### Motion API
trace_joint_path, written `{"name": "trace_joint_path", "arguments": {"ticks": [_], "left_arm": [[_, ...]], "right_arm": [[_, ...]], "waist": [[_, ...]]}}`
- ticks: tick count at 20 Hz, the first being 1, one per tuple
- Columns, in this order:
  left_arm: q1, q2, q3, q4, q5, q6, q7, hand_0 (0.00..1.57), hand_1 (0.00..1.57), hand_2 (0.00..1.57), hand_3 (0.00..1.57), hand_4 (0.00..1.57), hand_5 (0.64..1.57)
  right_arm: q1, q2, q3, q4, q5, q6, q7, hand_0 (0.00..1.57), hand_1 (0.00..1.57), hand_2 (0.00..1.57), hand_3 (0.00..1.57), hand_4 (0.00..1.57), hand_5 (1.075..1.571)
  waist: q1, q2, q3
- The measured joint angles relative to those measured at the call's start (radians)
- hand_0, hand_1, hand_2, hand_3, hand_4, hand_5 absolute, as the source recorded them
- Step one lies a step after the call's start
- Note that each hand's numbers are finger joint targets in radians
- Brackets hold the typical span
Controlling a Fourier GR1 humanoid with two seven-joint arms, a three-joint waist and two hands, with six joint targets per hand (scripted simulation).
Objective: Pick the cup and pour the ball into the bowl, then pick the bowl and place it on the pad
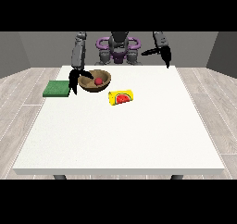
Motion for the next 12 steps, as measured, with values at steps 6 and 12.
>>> {"name": "trace_joint_path", "arguments": {"ticks": [6, 12], "left_arm": [[-0.028, 0.002, -0.017, -0.026, 0.009, -0.032, -0.003, 0.0, 0.0, 0.0, 0.0, 0.71, 1.515], [-0.013, -0.003, -0.014, 0.01, 0.026, -0.054, 0.0, 0.0, 0.0, 0.0, 0.0, 0.96, 1.422]], "right_arm": [[0.075, -0.019, 0.062, -0.06, 0.12, -0.219, -0.057, 1.57, 1.57, 1.57, 1.49, 0.93, 1.563], [0.071, -0.07, 0.128, -0.073, 0.238, -0.393, 0.152, 1.57, 1.57, 1.57, 0.95, 0.87, 1.567]], "waist": [[0.069, 0.022, -0.0232], [0.092, -0.035, -0.0123]]}}
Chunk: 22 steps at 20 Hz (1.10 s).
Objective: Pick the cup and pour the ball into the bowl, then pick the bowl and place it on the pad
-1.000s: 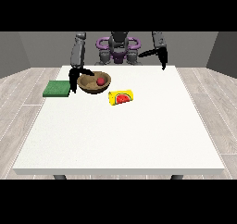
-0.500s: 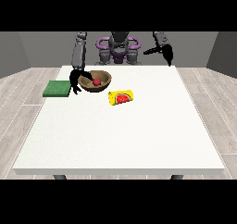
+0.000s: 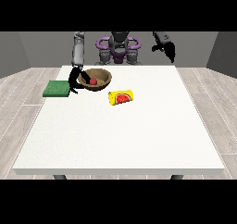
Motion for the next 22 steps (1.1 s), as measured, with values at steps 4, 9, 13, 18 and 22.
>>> {"name": "trace_joint_path", "arguments": {"ticks": [4, 9, 13, 18, 22], "left_arm": [[0.054, 0.015, 0.035, 0.07, 0.015, -0.005, -0.011, 0.0, 0.0, 0.0, 0.0, 1.0, 1.41], [0.111, 0.05, 0.094, 0.151, 0.037, -0.007, 0.001, 0.0, 0.0, 0.0, 0.0, 1.0, 1.407], [0.126, 0.073, 0.125, 0.164, 0.049, -0.012, -0.029, 0.0, 0.0, 0.0, 0.0, 1.0, 1.418], [0.121, 0.081, 0.138, 0.163, 0.059, -0.029, -0.078, 0.0, 0.0, 0.0, 0.0, 1.1, 1.448], [0.087, 0.108, 0.16, 0.133, 0.09, -0.058, -0.059, 0.0, 0.0, 0.0, 0.0, 1.29, 1.51]], "right_arm": [[-0.025, -0.024, 0.06, -0.011, 0.053, -0.008, 0.243, 1.57, 1.57, 1.57, 0.86, 0.82, 1.564], [-0.095, -0.068, 0.131, -0.08, 0.095, 0.061, 0.526, 1.57, 1.57, 1.57, 0.74, 0.81, 1.567], [-0.111, -0.122, 0.101, -0.129, 0.059, 0.137, 0.593, 1.57, 1.57, 1.57, 0.73, 0.78, 1.571], [-0.134, -0.156, 0.055, -0.161, 0.043, 0.147, 0.608, 1.57, 1.57, 1.57, 0.73, 0.78, 1.571], [-0.136, -0.23, 0.004, -0.136, 0.026, 0.19, 0.566, 1.57, 1.57, 1.57, 0.0, 0.89, 1.571]], "waist": [[-0.059, -0.097, 0.0174], [-0.165, -0.225, 0.0256], [-0.204, -0.214, 0.0287], [-0.192, -0.145, 0.0303], [-0.168, -0.096, 0.0309]]}}
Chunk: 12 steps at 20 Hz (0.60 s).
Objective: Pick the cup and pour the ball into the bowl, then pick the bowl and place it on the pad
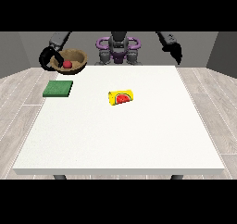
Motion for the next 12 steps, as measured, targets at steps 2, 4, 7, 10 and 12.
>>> {"name": "trace_joint_path", "arguments": {"ticks": [2, 4, 7, 10, 12], "left_arm": [[-0.013, 0.041, 0.034, -0.02, 0.037, -0.038, 0.008, 0.0, 0.0, 0.0, 0.0, 1.32, 1.546], [-0.021, 0.109, 0.094, -0.015, 0.09, -0.095, 0.0, 0.0, 0.0, 0.0, 0.0, 1.31, 1.567], [-0.042, 0.215, 0.186, 0.011, 0.163, -0.173, -0.017, 0.0, 0.0, 0.0, 0.0, 1.28, 1.571], [-0.047, 0.294, 0.263, 0.076, 0.211, -0.234, -0.071, 0.0, 0.0, 0.0, 0.0, 1.25, 1.569], [-0.046, 0.341, 0.302, 0.116, 0.238, -0.279, -0.099, 0.0, 0.0, 0.0, 0.0, 1.21, 1.565]], "right_arm": [[0.016, -0.029, -0.027, 0.023, -0.008, 0.009, -0.047, 1.57, 1.57, 1.57, 0.0, 0.92, 1.571], [0.03, -0.056, -0.059, 0.035, -0.026, 0.018, -0.091, 1.57, 1.57, 1.57, 0.0, 0.87, 1.571], [0.03, -0.088, -0.099, 0.049, -0.048, 0.024, -0.138, 1.57, 1.57, 1.57, 0.0, 0.82, 1.57], [0.021, -0.119, -0.119, 0.046, -0.061, 0.045, -0.171, 1.57, 1.57, 1.57, 0.0, 0.79, 1.566], [0.019, -0.114, -0.129, 0.049, -0.069, 0.042, -0.194, 1.57, 1.57, 1.57, 0.0, 0.76, 1.567]], "waist": [[0.02, 0.022, 0.0001], [0.034, 0.05, 0.0004], [0.052, 0.098, 0.0006], [0.042, 0.14, 0.0001], [0.045, 0.164, 0.0]]}}
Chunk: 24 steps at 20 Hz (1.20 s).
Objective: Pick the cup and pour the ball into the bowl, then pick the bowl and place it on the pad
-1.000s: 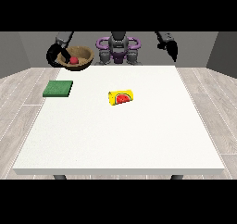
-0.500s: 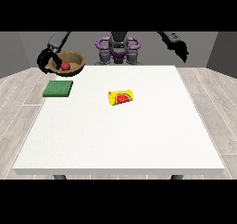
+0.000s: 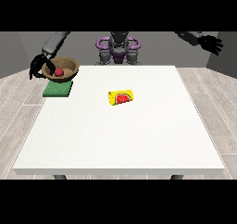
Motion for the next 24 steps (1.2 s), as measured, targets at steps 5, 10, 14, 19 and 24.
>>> {"name": "trace_joint_path", "arguments": {"ticks": [5, 10, 14, 19, 24], "left_arm": [[-0.01, 0.061, 0.042, 0.049, 0.031, -0.047, -0.026, 0.0, 0.0, 0.0, 0.0, 1.19, 1.558], [-0.032, 0.092, 0.054, 0.043, 0.05, -0.054, -0.01, 0.0, 0.0, 0.0, 0.0, 1.17, 1.548], [-0.017, 0.094, 0.056, 0.048, 0.057, -0.073, -0.03, 0.0, 0.0, 0.0, 0.0, 1.18, 1.549], [-0.015, 0.049, 0.002, -0.02, 0.042, -0.04, 0.033, 0.0, 0.0, 0.0, 0.0, 0.9, 1.559], [-0.002, -0.064, -0.101, -0.103, 0.01, 0.03, 0.151, 0.0, 0.0, 0.0, 0.0, 0.9, 1.559]], "right_arm": [[-0.03, -0.012, -0.039, 0.049, -0.02, -0.017, -0.023, 1.57, 1.57, 1.57, 0.71, 0.0, 1.56], [-0.062, -0.062, -0.067, 0.119, -0.012, -0.053, -0.009, 0.61, 0.61, 0.68, 1.06, 0.0, 1.52], [-0.086, -0.075, -0.074, 0.161, -0.022, -0.025, -0.02, 0.0, 0.0, 0.36, 0.44, 0.0, 1.412], [-0.112, -0.081, -0.063, 0.204, -0.018, -0.001, 0.001, 0.0, 0.0, 0.0, 0.0, 0.0, 1.359], [-0.141, -0.081, -0.024, 0.206, 0.0, 0.042, 0.073, 0.0, 0.0, 0.0, 0.0, 0.48, 1.434]], "waist": [[0.004, 0.034, 0.0002], [0.012, 0.067, 0.0004], [0.024, 0.077, 0.0006], [0.024, 0.015, 0.0014], [0.011, -0.142, 0.001]]}}
